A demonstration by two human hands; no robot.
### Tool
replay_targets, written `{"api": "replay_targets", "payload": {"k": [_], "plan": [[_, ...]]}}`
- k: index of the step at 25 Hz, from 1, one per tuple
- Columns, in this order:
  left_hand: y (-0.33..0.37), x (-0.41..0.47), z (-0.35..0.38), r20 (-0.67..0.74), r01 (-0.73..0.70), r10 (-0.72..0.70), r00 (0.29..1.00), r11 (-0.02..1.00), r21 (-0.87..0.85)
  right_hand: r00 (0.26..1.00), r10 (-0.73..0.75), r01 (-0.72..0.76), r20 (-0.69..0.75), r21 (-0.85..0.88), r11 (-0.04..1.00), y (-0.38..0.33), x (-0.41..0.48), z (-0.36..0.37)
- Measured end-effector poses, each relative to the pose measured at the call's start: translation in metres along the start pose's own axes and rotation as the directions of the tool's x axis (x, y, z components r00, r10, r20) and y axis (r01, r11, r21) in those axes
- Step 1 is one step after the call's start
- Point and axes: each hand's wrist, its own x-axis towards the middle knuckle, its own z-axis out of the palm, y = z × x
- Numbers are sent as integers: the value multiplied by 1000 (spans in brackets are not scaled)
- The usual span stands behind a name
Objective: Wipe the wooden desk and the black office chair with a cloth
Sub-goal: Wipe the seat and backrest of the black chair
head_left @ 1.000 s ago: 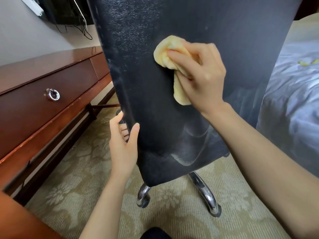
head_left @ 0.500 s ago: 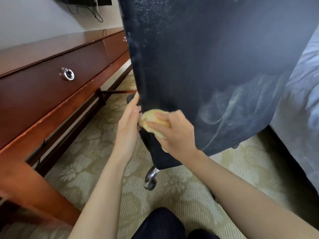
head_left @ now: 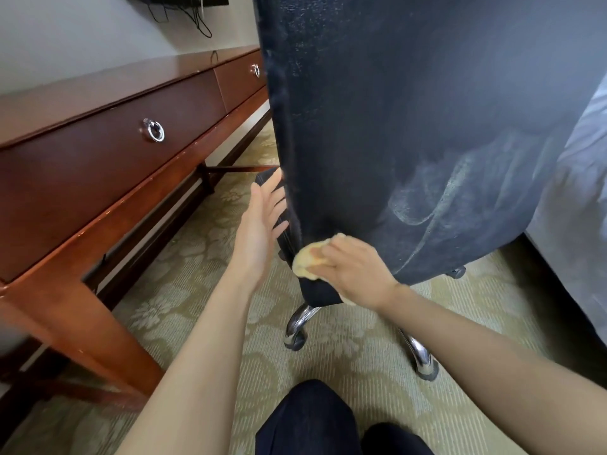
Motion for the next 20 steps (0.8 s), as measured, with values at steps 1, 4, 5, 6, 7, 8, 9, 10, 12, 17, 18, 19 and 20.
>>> {"api": "replay_targets", "payload": {"k": [1, 4, 5, 6, 7, 8, 9, 10, 12, 17, 18, 19, 20], "plan": [[-1, 0, -2, 17, 6, -5, 1000, 999, -48, 999, 6, -7, -43, -23, 1000, 7, 14, -9], [-5, 1, -4, 46, 34, -26, 999, 986, -166, 982, 45, -58, -186, -62, 996, 24, 59, -40], [-5, 2, -5, 46, 47, -39, 998, 982, -184, 965, 80, -95, -248, -48, 994, 30, 75, -51], [-6, 3, -5, 47, 54, -45, 998, 979, -199, 934, 122, -137, -336, -20, 990, 35, 90, -62], [-7, 4, -6, 50, 53, -43, 998, 975, -214, 889, 155, -169, -432, 6, 986, 41, 104, -73], [-8, 4, -6, 52, 49, -38, 998, 972, -228, 840, 175, -198, -514, 9, 980, 45, 116, -82], [-9, 5, -6, 47, 45, -35, 998, 969, -245, 812, 180, -225, -556, -12, 974, 46, 124, -88], [-10, 5, -6, 38, 42, -33, 999, 963, -265, 804, 186, -248, -565, -33, 968, 44, 129, -90], [-13, 6, -6, 21, 36, -31, 999, 944, -329, 811, 206, -266, -547, -33, 963, 36, 125, -82], [-25, 11, -9, -53, 83, -104, 993, 948, -308, 924, 194, -201, -329, 10, 979, 7, 75, -34], [-29, 9, -9, -65, 110, -130, 989, 963, -245, 945, 184, -188, -272, 11, 982, 2, 65, -23], [-33, 6, -9, -85, 139, -158, 984, 972, -191, 961, 173, -176, -217, 7, 984, -3, 55, -13], [-36, 2, -10, -115, 167, -184, 976, 975, -145, 972, 161, -164, -170, -2, 986, -8, 46, -3]]}}
